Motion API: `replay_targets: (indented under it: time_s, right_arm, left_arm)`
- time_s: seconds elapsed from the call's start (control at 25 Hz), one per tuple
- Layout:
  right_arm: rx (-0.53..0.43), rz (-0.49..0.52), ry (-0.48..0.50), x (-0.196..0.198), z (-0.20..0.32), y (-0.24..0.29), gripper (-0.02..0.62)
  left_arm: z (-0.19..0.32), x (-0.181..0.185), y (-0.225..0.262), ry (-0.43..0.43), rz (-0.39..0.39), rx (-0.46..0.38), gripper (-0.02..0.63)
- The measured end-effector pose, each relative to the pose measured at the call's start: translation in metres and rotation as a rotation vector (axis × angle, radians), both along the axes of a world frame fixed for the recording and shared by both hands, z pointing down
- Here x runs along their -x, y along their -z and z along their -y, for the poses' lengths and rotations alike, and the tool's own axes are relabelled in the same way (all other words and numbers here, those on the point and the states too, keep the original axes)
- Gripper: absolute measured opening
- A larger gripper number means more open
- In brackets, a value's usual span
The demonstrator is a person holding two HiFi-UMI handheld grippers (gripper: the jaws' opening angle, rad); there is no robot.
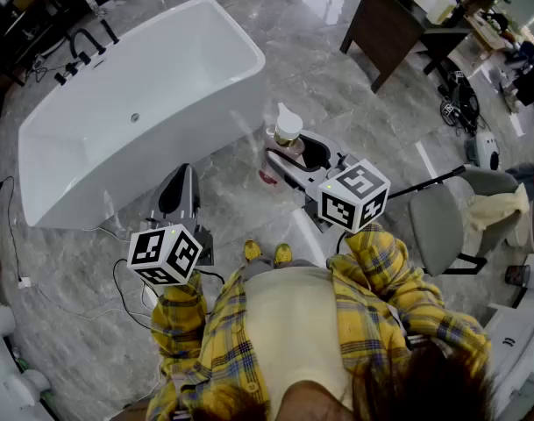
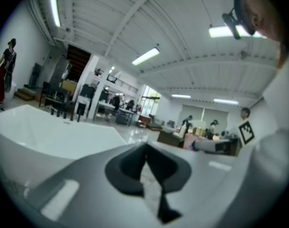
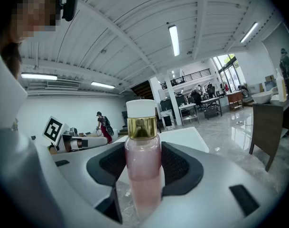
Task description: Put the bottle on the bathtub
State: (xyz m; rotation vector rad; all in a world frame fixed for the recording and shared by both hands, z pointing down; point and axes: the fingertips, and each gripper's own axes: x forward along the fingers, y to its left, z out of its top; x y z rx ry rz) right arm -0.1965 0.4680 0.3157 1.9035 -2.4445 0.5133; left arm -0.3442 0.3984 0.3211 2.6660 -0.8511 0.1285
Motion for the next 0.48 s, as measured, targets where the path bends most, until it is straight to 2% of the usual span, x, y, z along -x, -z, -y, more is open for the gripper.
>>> replay_targets:
  time_s: [0.48]
  right_arm:
    - [-0.001,0.031,0.012,-0.02,-0.015,-0.008,0.221]
  left_arm:
    - [-0.014,-0.026,-0.009,-0.023,0.01,0.009,0.008]
